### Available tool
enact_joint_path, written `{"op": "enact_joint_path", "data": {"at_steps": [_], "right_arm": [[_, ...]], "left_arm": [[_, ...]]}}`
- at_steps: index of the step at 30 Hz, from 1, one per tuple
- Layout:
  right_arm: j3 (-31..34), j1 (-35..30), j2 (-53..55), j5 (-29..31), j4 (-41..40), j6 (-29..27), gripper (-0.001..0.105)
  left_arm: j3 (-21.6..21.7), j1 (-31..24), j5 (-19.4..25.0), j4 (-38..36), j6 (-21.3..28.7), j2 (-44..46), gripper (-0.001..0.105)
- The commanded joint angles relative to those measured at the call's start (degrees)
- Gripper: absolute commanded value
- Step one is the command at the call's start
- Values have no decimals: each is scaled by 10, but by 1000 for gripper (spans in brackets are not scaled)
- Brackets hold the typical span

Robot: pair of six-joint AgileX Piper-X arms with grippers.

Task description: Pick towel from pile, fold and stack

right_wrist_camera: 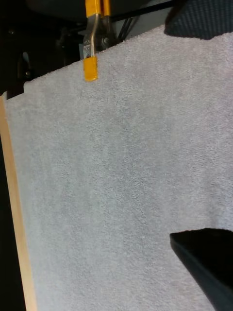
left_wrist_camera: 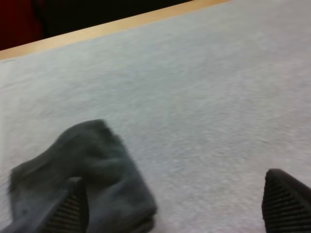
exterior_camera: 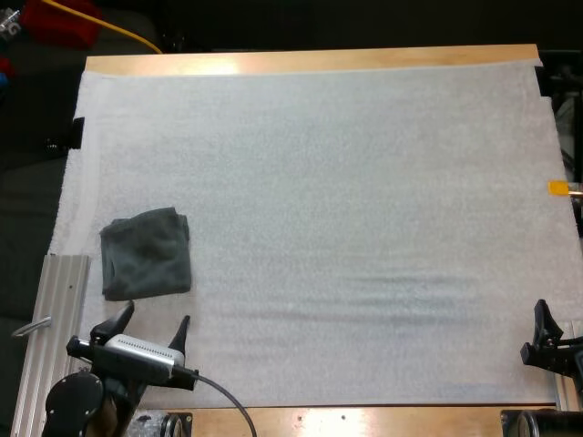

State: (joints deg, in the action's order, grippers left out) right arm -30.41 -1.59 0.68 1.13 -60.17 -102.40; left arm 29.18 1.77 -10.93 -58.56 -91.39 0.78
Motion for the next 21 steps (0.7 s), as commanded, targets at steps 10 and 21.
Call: {"op": "enact_joint_path", "data": {"at_steps": [10, 21], "right_arm": [[-2, -1, 23, 4, 6, -2, 77], [-2, -1, 23, 4, 6, -2, 77]], "left_arm": [[1, 23, 4, 7, 0, 78, 71], [1, 23, 4, 7, 0, 78, 71]]}}
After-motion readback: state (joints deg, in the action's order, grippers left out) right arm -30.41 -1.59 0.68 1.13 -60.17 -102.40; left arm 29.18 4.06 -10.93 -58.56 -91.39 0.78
